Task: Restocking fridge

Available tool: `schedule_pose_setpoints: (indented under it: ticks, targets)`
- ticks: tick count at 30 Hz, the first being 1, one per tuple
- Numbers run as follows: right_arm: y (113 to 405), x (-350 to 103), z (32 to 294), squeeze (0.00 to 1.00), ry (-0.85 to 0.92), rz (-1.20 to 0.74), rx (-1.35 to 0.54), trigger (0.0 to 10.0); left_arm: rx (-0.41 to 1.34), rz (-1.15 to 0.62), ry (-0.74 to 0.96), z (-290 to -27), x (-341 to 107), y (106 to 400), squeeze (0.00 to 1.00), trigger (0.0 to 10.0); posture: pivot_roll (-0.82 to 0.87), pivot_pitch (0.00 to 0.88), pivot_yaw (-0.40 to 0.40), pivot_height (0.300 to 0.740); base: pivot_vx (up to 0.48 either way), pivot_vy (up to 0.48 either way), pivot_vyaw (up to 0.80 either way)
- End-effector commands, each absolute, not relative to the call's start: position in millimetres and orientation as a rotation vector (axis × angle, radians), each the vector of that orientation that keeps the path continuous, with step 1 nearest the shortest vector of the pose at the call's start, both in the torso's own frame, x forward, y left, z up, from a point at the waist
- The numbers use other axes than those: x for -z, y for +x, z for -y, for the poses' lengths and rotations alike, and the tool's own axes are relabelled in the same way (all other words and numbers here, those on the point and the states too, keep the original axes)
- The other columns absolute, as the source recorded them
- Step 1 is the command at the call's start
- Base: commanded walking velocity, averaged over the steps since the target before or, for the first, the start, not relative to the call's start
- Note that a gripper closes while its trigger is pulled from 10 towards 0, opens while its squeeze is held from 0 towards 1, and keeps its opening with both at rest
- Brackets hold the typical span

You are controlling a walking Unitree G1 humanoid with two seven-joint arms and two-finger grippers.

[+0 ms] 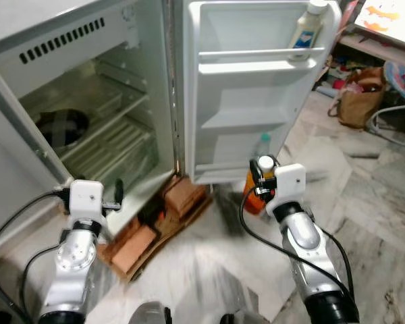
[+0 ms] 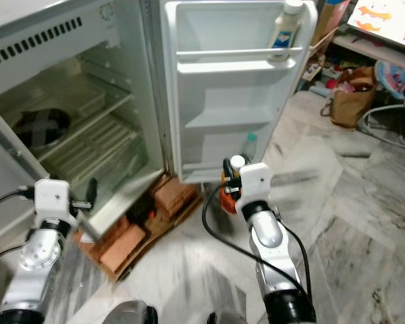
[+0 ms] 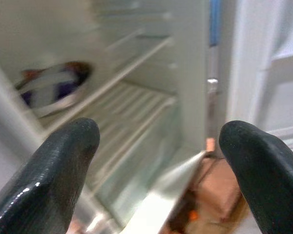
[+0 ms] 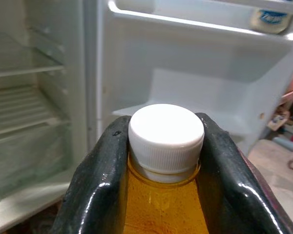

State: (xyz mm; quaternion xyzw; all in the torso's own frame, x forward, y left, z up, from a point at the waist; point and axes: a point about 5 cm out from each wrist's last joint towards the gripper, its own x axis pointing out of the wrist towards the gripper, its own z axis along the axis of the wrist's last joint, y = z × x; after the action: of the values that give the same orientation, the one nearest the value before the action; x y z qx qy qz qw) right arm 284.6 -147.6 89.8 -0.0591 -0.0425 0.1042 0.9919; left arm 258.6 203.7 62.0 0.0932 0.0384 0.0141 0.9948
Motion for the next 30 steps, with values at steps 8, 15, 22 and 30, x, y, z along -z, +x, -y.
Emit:
schedule_pose_setpoints:
  ticks: [8,15,22,30]
  targets:
    - [289.6,-97.4,151.6,0.00,-0.137,0.117,-0.202,10.0,-0.005,-0.049,0.187,-200.7,-67.6,259.4,0.00,10.0,0.06,0.086,-0.033,0.740,0.438,0.000,0.00]
    - [289.6,-98.4,152.0,0.00,-0.143,0.118,-0.214,10.0,0.004,-0.049,0.182,-196.9,-67.2,259.4,0.00,10.0,0.05,0.091,-0.032,0.740,0.441,0.000,0.00]
    - [288.1,-97.9,149.1,0.00,-0.135,0.116,-0.240,10.0,0.001,-0.052,0.184,-197.2,-66.3,259.5,0.00,10.0,0.05,0.096,-0.035,0.740,0.433,0.000,0.00]
    - [286.3,-96.6,143.1,0.00,-0.118,0.112,-0.299,10.0,-0.010,-0.063,0.196,-198.4,-63.7,258.5,0.00,10.0,0.05,0.097,-0.036,0.740,0.366,0.000,0.00]
